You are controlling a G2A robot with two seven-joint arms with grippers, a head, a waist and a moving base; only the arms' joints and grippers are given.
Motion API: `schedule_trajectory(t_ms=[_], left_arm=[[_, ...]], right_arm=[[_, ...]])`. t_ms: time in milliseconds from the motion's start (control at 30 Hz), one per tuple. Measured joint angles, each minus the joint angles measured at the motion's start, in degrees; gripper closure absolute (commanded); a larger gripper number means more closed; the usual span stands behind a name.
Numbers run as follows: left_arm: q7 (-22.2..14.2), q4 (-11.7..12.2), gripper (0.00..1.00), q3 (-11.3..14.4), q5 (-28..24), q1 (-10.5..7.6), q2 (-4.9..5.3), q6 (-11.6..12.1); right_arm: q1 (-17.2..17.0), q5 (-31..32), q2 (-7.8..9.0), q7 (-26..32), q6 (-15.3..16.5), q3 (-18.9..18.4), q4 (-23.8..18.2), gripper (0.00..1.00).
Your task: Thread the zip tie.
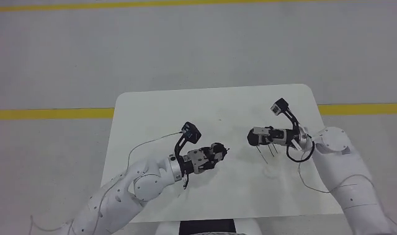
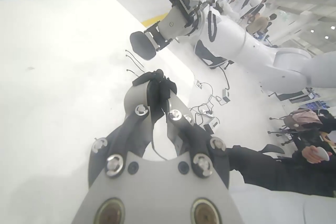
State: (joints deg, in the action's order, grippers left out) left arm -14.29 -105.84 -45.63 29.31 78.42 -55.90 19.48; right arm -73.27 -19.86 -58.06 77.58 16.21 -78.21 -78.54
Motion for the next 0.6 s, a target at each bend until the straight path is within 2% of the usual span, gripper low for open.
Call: schedule_trajectory(t_ms=[100, 200, 400, 600], left_arm=[[0.00, 0.00, 1.00, 0.00, 0.00, 0.00, 0.00, 0.00], [0.00, 0.00, 1.00, 0.00, 0.00, 0.00, 0.00, 0.00], [0.00, 0.00, 1.00, 0.00, 0.00, 0.00, 0.00, 0.00], [0.00, 0.00, 1.00, 0.00, 0.00, 0.00, 0.00, 0.00]], right_arm=[[0.04, 8.12, 1.03, 0.38, -1.50, -2.10, -2.05, 0.00], [-0.76, 13.68, 1.91, 1.90, -2.93, -3.48, -4.21, 0.00], [-1.48, 25.72, 3.92, 2.06, -5.32, -1.14, -8.11, 0.00], [-1.45, 25.67, 3.96, 2.06, -5.32, -1.11, -8.20, 0.00]])
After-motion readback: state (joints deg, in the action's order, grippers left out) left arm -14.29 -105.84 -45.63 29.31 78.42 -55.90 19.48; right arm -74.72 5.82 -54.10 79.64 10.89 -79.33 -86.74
